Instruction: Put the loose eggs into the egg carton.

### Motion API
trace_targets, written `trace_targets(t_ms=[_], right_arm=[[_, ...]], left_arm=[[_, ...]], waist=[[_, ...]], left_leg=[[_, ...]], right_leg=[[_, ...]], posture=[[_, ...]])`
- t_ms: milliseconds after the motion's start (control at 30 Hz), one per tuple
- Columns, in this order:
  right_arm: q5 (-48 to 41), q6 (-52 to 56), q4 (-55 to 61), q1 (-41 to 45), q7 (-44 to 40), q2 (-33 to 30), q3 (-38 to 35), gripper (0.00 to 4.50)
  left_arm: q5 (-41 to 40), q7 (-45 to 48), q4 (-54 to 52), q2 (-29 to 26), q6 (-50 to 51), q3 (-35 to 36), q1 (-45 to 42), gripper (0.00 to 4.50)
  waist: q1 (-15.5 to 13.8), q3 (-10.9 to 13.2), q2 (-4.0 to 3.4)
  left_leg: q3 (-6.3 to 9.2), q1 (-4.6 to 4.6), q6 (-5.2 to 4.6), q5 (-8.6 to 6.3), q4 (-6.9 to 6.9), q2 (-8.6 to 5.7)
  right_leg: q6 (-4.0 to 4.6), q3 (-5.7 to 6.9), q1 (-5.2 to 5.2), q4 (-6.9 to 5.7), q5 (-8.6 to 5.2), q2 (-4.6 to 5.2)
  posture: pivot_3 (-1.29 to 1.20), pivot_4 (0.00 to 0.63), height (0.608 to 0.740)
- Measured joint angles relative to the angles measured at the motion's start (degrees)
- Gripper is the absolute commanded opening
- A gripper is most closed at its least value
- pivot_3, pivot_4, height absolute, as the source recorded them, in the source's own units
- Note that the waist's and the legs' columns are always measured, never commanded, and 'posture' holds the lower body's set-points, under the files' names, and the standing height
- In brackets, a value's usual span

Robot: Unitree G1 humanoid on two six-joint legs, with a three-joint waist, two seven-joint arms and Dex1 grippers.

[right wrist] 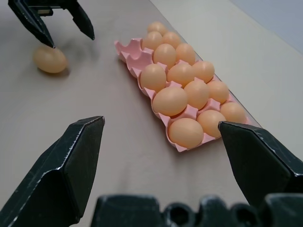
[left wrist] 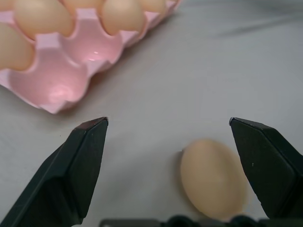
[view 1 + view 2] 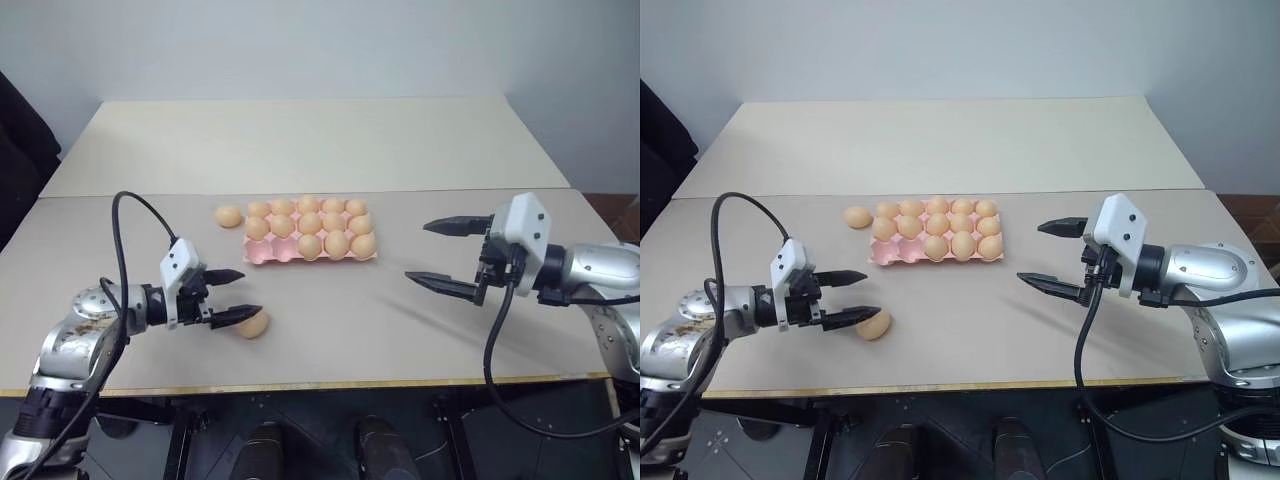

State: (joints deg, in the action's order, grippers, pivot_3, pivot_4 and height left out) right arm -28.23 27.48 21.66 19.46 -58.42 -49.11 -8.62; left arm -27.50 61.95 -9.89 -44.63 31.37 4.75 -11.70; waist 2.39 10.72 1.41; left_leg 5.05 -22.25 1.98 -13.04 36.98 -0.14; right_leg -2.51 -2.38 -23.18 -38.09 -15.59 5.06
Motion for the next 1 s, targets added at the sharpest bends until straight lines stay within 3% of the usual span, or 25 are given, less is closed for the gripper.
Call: trace_targets(t_ms=[333,967,1000], right_arm=[[-0.1,0.2,0.2,0.1,0.8,0.0,0.0,4.47],[-0.1,0.3,0.2,1.6,2.0,0.6,0.7,4.47],[-0.1,0.3,0.2,1.6,2.0,0.6,0.8,4.47]], left_arm=[[4.8,-0.1,-3.6,-1.2,-3.1,-5.2,3.5,4.48],[7.4,-7.6,-2.6,4.3,-0.6,-8.8,0.8,4.48],[7.4,-7.9,-2.6,4.3,-0.4,-8.9,0.8,4.3]], waist=[[-0.1,0.0,0.0],[-0.1,0.0,0.0],[-0.1,0.0,0.0]], left_leg=[[0.0,0.02,0.0,0.0,-0.01,0.0],[0.0,0.01,0.0,0.0,0.0,-0.01],[0.0,0.02,0.0,0.0,0.0,-0.01]], right_leg=[[0.0,0.0,0.02,0.0,0.0,0.0],[-0.01,0.0,0.02,0.0,0.0,0.0],[0.0,0.0,0.02,0.0,0.0,0.0]], posture=[[0.0,0.15,0.74],[0.0,0.15,0.74],[0.0,0.15,0.74]])
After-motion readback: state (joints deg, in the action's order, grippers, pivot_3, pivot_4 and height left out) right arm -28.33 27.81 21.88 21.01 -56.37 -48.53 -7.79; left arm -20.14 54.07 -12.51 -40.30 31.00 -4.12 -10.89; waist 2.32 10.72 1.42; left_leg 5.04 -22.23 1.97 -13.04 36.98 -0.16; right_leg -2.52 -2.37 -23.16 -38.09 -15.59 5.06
